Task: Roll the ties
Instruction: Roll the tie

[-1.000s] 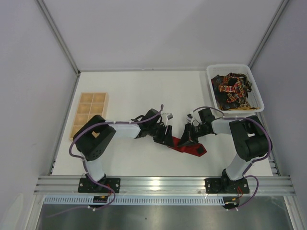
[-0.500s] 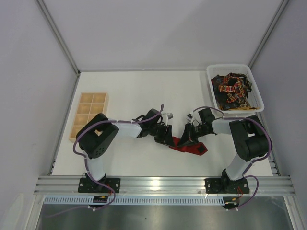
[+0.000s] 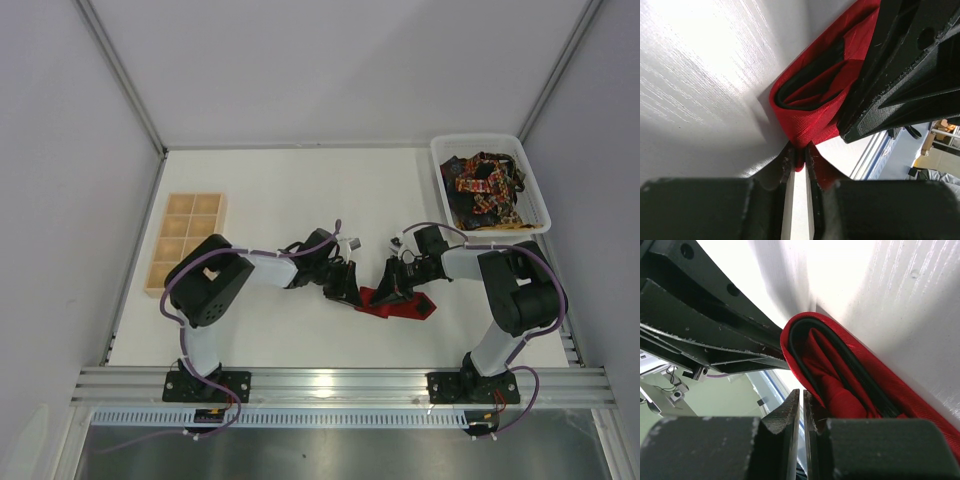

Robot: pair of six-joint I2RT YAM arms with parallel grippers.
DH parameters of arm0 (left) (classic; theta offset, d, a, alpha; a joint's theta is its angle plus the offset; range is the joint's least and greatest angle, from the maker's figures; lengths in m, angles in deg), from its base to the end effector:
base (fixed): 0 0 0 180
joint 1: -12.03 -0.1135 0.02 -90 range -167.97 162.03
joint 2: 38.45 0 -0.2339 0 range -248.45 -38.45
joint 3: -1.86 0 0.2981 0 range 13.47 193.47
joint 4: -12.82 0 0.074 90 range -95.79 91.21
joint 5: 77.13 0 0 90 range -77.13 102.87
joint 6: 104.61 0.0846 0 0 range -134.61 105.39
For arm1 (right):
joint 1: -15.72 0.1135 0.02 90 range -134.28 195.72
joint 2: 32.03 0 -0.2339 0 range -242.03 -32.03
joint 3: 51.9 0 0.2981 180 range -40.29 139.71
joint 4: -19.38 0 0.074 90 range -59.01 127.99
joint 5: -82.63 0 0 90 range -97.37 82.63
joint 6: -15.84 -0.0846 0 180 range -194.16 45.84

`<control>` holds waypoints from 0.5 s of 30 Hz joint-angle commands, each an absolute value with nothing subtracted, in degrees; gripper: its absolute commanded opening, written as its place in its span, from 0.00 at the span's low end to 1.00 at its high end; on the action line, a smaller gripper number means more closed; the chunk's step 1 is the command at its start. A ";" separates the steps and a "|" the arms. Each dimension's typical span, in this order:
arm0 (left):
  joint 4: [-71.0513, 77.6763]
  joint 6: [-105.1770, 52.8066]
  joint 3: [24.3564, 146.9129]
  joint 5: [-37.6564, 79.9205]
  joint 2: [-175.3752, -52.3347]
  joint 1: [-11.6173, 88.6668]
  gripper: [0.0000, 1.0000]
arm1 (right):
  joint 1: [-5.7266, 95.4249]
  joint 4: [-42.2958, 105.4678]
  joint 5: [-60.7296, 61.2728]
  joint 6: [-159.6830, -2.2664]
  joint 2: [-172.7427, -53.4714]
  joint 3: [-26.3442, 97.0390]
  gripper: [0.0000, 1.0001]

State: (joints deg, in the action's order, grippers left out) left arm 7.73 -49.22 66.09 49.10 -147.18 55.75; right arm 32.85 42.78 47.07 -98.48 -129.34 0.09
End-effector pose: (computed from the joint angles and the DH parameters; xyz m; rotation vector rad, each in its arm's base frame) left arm 0.2545 -0.3125 0.0178 0.5352 2.6492 -1.3043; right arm 0.2703 0.1553 0.0187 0.0923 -2.7472 -1.4982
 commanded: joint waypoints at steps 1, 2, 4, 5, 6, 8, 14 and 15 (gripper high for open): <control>7.71 -48.97 67.17 48.55 -148.49 55.36 0.16 | 32.60 43.12 47.12 -97.63 -129.23 1.64 0.12; 7.71 -48.97 67.25 48.55 -148.49 55.36 0.12 | 32.60 43.29 46.95 -97.63 -129.15 1.72 0.12; 7.54 -48.97 67.25 48.64 -148.40 55.27 0.10 | 32.68 43.65 46.60 -97.63 -129.15 2.07 0.13; 7.36 -49.06 67.43 48.47 -148.31 55.27 0.07 | 32.69 43.99 46.33 -97.63 -128.80 2.16 0.12; 7.19 -49.06 67.43 48.55 -148.23 55.27 0.06 | 32.69 44.17 46.24 -97.45 -128.62 2.34 0.13; 6.66 -49.15 67.69 48.38 -148.05 55.27 0.04 | 32.60 44.87 45.55 -97.19 -127.92 2.78 0.12; 3.59 -49.32 69.01 47.68 -147.78 55.18 0.00 | 32.68 47.95 42.04 -96.57 -125.37 3.92 0.13; 3.23 -49.32 69.10 47.68 -147.61 55.27 0.00 | 32.69 48.65 41.24 -96.66 -124.06 4.36 0.12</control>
